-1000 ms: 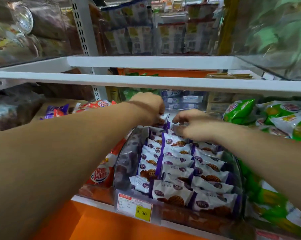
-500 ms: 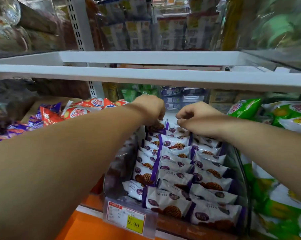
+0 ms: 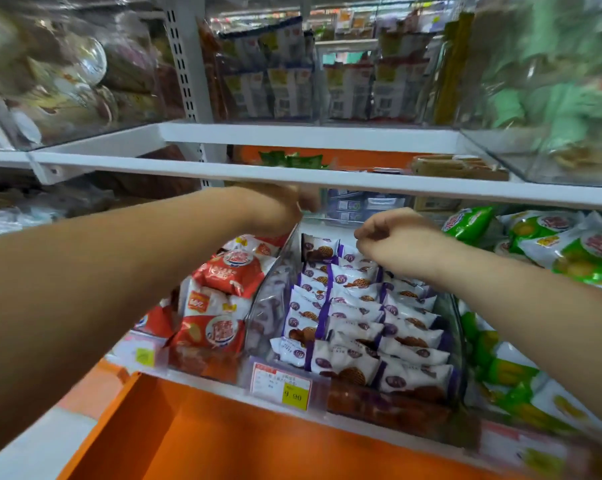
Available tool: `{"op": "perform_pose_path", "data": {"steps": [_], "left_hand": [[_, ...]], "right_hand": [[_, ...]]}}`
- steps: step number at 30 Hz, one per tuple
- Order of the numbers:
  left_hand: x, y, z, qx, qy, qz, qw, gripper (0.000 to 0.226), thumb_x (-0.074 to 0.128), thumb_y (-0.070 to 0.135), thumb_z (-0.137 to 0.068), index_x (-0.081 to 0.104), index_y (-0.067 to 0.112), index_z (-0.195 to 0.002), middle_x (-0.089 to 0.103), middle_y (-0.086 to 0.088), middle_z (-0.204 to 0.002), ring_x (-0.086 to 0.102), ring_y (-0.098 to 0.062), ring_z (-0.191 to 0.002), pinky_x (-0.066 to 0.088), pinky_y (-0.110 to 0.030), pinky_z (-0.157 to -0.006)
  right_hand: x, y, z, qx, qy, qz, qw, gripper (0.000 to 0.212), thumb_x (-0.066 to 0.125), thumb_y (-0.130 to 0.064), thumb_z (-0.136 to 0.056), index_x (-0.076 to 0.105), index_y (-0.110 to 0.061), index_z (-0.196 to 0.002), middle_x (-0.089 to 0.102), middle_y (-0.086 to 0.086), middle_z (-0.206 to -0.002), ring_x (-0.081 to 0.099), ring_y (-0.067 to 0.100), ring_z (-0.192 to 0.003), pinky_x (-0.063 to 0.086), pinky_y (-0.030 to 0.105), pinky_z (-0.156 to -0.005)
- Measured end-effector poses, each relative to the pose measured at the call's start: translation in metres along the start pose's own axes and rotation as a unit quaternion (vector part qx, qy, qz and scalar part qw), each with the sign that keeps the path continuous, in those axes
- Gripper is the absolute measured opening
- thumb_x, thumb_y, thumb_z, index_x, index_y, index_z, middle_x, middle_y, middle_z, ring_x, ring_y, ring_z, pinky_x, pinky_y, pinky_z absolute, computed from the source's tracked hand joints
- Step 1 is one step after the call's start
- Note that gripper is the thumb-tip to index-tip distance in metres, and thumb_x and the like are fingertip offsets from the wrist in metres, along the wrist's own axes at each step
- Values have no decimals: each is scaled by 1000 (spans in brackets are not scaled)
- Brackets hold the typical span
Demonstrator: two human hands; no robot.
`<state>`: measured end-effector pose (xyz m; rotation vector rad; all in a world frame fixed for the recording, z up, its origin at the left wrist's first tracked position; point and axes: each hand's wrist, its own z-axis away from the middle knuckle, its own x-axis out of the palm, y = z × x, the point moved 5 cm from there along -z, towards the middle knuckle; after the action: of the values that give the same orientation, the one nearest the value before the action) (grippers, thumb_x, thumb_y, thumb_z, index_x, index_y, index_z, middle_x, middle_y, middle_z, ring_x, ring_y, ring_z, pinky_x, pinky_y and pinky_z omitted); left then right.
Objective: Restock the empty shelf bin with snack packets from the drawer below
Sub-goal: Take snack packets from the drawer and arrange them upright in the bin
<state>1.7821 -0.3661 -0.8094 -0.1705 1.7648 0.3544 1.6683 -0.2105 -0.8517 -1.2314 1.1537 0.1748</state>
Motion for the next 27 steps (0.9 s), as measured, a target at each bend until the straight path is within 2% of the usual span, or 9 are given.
{"op": "perform_pose_path", "data": {"steps": [2,5,7,9,11,14,20,23,27], "left_hand": [[-6,7,40,21,-10,-41,999,31,62,17,-95,69,27,-123,65,10,-116,62,-12,-103,46,-23,-90],[3,31,108,63,22,13,998,27,71,21,-88,76,23,-114,72,3,-110,67,-16,-93,50,-24,-86],[16,51,143,70,22,68,995,24,75,18,-87,77,19,-111,74,3,-101,67,-15,-82,48,-22,-76],[31,79,167,94,5,84,992,16,74,18,-88,78,19,-103,72,5,-85,61,-9,-67,46,-23,-67],[47,101,183,114,-3,63,991,10,71,22,-88,79,22,-94,72,5,-77,54,-6,-61,45,-26,-63],[83,122,202,115,-49,53,991,12,66,27,-88,77,23,-92,74,-1,-84,66,-22,-75,53,-37,-66],[206,165,227,91,-261,58,959,20,66,28,-91,76,16,-103,74,-8,-102,66,-30,-92,51,-35,-73],[283,159,239,29,-378,70,923,43,66,39,-95,63,18,-133,64,-5,-130,59,-26,-119,49,-35,-93],[363,139,274,-96,-493,127,855,74,58,55,-97,35,18,-156,46,-8,-153,51,-31,-133,46,-42,-103]], "right_hand": [[-3,-16,25,-20,12,6,1000,17,62,-24,-97,75,-19,-108,72,-1,-102,68,16,-93,49,21,-69],[5,-31,80,-40,4,-25,999,15,63,-18,-96,76,-12,-90,73,6,-79,64,14,-65,47,22,-57],[19,-37,115,-51,-32,1,998,16,65,-21,-94,75,-17,-82,68,3,-65,54,8,-47,42,21,-49],[32,-39,146,-53,-80,66,993,16,67,-26,-90,74,-20,-77,63,-3,-58,51,2,-43,42,22,-50],[44,-35,173,-20,-153,89,984,20,66,-27,-90,71,-15,-75,66,1,-58,57,9,-44,49,28,-48],[62,-9,208,39,-265,117,956,21,59,-20,-94,68,-8,-79,72,11,-66,63,19,-47,51,28,-41],[128,83,254,167,-435,153,872,24,64,-35,-97,69,-12,-95,76,8,-91,73,24,-74,59,33,-57],[172,154,267,210,-437,183,855,43,61,-48,-97,70,-7,-108,74,14,-99,71,27,-81,62,38,-66],[196,248,302,309,-380,156,858,56,56,-56,-98,62,-11,-130,64,9,-129,61,25,-104,47,27,-78]]}}
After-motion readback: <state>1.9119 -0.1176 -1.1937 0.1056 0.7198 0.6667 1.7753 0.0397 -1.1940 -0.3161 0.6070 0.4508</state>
